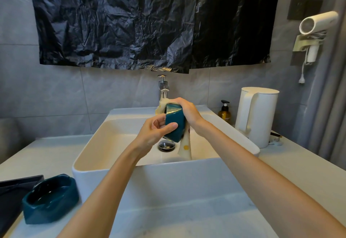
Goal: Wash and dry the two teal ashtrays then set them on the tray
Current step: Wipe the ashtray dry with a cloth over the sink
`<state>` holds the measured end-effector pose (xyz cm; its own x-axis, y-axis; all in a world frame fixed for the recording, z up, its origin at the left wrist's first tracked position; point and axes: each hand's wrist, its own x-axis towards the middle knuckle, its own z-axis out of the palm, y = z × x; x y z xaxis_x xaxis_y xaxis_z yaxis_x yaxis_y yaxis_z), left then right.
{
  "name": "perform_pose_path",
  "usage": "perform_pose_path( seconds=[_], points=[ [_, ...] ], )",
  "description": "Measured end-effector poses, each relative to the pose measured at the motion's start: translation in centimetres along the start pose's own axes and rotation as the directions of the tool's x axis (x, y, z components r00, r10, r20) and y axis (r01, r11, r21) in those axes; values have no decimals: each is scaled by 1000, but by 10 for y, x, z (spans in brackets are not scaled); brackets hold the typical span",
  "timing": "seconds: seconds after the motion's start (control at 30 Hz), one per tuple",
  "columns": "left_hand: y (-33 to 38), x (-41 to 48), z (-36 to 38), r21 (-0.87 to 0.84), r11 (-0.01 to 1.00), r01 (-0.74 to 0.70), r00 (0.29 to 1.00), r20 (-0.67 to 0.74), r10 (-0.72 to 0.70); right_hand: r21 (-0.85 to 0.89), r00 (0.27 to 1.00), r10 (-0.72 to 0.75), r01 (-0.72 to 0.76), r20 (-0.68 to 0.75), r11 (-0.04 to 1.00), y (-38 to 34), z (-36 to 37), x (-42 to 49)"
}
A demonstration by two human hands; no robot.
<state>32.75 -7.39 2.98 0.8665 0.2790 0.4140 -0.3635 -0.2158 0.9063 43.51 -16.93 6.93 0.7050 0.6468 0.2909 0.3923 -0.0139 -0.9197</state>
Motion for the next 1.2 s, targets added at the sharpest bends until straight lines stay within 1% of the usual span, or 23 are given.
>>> perform_pose_path(
  seconds=[0.03, 0.1, 0.17, 0.2, 0.27, 0.43, 0.5, 0.57, 0.67, 0.73, 0.83, 0.9, 1.07, 1.13, 1.2],
  points=[
    [1, 0, 0, 6, 1000, 3, 1000, 6, -3, 57, 993, 108, -111, 52, 992, -1, -1, -2],
    [1, -1, -1, 16, 1000, 4, 1000, 16, -5, 142, 940, 290, -317, 181, 938, -4, -6, -8],
    [1, -2, -1, 32, 999, 4, 1000, 25, -4, 199, 893, 350, -412, 283, 889, -4, -12, -12],
    [1, -2, -1, 48, 999, 5, 1000, 30, -6, 227, 880, 358, -435, 311, 872, -5, -14, -15],
    [1, -2, 1, 83, 996, 13, 999, 42, -16, 242, 877, 370, -448, 308, 861, -4, -17, -18],
    [-1, 0, 2, 116, 991, 69, 994, 74, -78, 218, 906, 377, -414, 192, 884, 3, -14, -21],
    [-1, 0, 3, 98, 991, 86, 992, 80, -94, 182, 927, 350, -371, 138, 911, 6, -12, -20],
    [1, 1, 4, 55, 993, 108, 991, 71, -112, 123, 958, 275, -283, 79, 951, 8, -10, -20],
    [3, 1, 3, 18, 989, 144, 987, 65, -145, 95, 991, 126, -130, 48, 987, 11, -8, -23],
    [4, 0, 2, 10, 986, 169, 981, 99, -169, 104, 999, -3, -3, 53, 995, 14, -8, -25],
    [4, 0, 0, 11, 983, 186, 975, 123, -186, 77, 986, -164, 162, 26, 984, 20, -5, -26],
    [5, 0, 1, 29, 986, 165, 980, 112, -167, 27, 972, -236, 237, -8, 971, 25, -3, -26],
    [6, -3, 1, 32, 995, 92, 987, 127, -95, 19, 958, -280, 282, -65, 959, 34, 1, -29],
    [5, -3, 0, 8, 997, 72, 989, 132, -72, -25, 927, -360, 360, -103, 933, 36, 1, -33],
    [3, -2, 0, -22, 998, 55, 992, 116, -52, -118, 873, -478, 467, -94, 876, 38, 0, -39]
  ],
)
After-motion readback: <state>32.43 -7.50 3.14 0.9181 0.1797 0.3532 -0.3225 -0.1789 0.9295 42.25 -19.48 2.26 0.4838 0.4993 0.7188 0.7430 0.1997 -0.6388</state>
